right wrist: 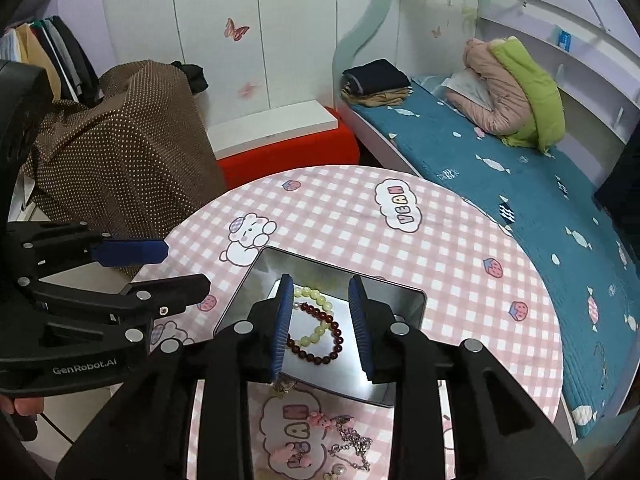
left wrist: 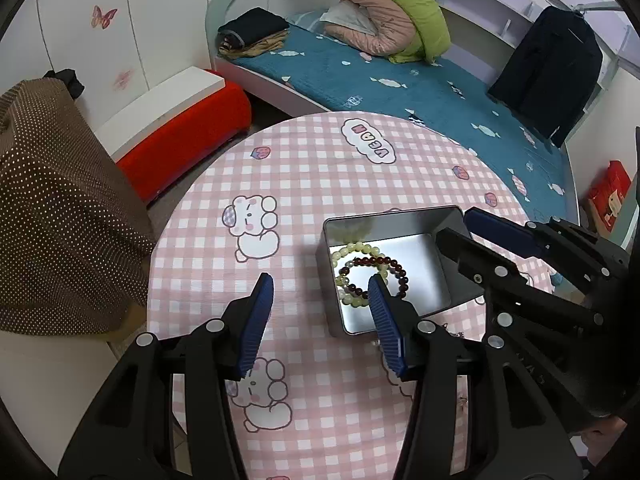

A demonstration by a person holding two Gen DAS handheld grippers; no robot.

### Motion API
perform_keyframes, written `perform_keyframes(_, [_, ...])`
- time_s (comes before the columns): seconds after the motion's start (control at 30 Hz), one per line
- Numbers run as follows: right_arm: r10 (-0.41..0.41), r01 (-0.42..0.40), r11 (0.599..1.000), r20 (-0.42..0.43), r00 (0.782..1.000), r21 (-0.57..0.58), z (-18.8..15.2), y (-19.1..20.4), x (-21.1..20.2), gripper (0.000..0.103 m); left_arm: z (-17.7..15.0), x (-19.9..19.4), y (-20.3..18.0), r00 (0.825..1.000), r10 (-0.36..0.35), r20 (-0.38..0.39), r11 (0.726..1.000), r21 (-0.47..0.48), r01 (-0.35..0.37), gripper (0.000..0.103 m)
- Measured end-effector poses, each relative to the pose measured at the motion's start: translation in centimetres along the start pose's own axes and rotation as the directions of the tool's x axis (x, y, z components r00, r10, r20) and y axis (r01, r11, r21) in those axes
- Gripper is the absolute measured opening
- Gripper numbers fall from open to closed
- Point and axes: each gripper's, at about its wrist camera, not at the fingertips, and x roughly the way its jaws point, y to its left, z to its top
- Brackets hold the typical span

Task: Organize jewelry
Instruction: 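Lower the dark red bracelet into the grey box and open the right gripper, then move the left gripper to the pale green jade pendant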

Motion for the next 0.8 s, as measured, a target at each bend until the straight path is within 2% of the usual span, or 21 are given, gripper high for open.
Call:
perform_keyframes(0.13, [-0.018,0.018,1.0,0.019,1.0,0.019,-0.2,-0.7,-0.9,0.029,-0.2,-0.3,-0.5,1.0,-0.005,0.002,1.0,0.011,0.005,0.052])
perform_keyframes(0.2, [-0.036,0.035,0.999,0.025,0.999,0.033,-0.2,-1.2,-1.3,0.038,-0.4,-0.5,-0.8,1.0,-0.007,0.003,1.0,0.013,0.007,0.056])
perform_keyframes(0.4, [-0.096,0.092,0.993,0.057,0.994,0.071,-1.0,-2.7,-3.2,0.052,-1.2,-0.8,-1.5,1.0,-0.015,-0.007,1.0,0.019,0.016,0.057])
perform_keyframes(0.47, [-0.109,0.104,0.991,0.06,0.992,0.082,-1.2,-3.1,-3.6,0.056,-1.6,-1.0,-1.7,1.0,-0.023,-0.01,1.0,0.018,0.023,0.061])
perform_keyframes(0.67, [-0.153,0.148,0.983,0.043,0.987,0.11,-2.7,-4.3,-4.3,0.072,-2.8,-1.0,-2.7,0.998,-0.053,-0.039,0.998,0.022,0.053,0.066])
perform_keyframes(0.8, [-0.172,0.171,0.979,0.003,0.985,0.114,-4.3,-4.7,-4.4,0.074,-4.1,-0.4,-3.9,0.992,-0.09,-0.091,0.995,0.032,0.094,0.072])
